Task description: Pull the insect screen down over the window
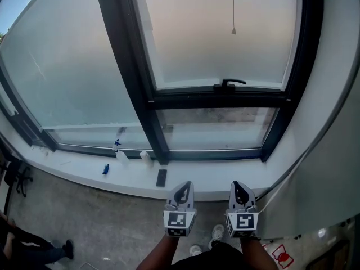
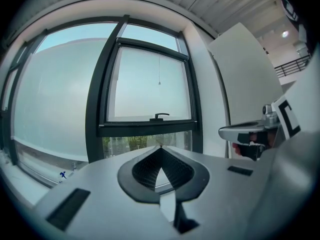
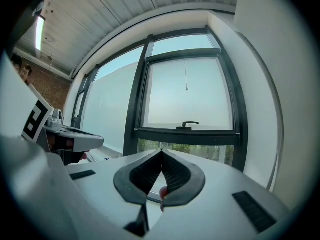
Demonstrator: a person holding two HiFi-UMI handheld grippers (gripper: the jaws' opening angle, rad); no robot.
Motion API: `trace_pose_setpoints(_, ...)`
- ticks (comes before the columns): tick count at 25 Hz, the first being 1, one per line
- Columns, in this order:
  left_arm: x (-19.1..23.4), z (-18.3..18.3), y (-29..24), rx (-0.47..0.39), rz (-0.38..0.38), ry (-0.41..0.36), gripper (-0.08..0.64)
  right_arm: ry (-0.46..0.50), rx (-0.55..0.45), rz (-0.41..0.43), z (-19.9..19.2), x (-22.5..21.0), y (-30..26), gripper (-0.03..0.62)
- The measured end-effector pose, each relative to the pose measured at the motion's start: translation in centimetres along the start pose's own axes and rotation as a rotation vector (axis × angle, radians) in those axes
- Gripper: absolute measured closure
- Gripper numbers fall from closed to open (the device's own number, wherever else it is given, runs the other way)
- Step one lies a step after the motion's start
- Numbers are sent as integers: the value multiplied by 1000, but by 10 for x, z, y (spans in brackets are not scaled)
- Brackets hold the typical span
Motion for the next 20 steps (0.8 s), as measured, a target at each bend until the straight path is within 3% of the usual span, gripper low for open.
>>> trace_pose_setpoints(13,4,15,-88,8,12,61,558,-22,10,25,6,-56,-76,588)
trace_pose_setpoints(20,8,29,-133,26,31,54,558,-27,7,31,11,-85,-114,588)
Point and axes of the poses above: the fingertips, and each gripper's own axes: y backward along the fingers, x to its left, z out of its top, the point moved 6 cm from there along y, backward along the fingers, and after that the axes turned 9 degrees about -y, right-handed, at the moved point
